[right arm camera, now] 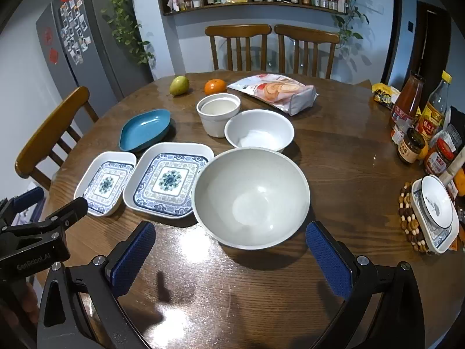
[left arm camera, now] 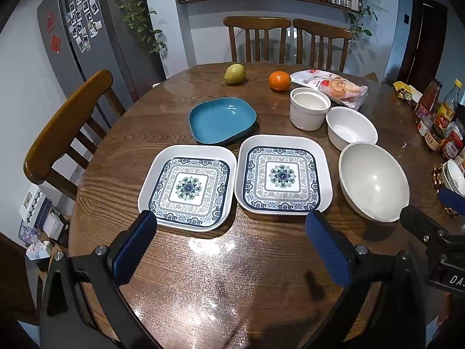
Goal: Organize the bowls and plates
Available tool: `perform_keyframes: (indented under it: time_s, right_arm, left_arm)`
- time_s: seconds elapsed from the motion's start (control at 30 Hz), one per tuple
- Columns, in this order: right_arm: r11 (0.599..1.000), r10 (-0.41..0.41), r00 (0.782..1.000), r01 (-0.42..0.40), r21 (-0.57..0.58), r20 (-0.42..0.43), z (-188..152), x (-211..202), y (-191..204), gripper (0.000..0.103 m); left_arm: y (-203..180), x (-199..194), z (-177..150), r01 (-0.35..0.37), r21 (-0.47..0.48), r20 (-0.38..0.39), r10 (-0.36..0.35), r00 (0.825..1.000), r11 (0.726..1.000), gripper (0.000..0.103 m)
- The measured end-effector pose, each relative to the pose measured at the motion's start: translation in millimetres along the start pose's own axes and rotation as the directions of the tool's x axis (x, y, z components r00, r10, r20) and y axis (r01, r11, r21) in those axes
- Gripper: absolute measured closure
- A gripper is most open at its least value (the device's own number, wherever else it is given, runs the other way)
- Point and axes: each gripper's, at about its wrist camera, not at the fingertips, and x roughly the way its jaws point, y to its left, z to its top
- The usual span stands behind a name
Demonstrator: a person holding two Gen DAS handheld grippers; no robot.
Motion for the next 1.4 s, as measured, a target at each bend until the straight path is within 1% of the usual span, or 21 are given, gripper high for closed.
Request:
perform_keyframes:
  time_s: [1.4]
  right_arm:
    - [1.0,0.0,1.0,0.0,0.002,-0.009,0.1,7.9,-1.4,0.0]
  left_arm:
    - [-5.2,6.8,3.4,0.021,0.02,-0.016,-0.021,1.0,1.0,0.001]
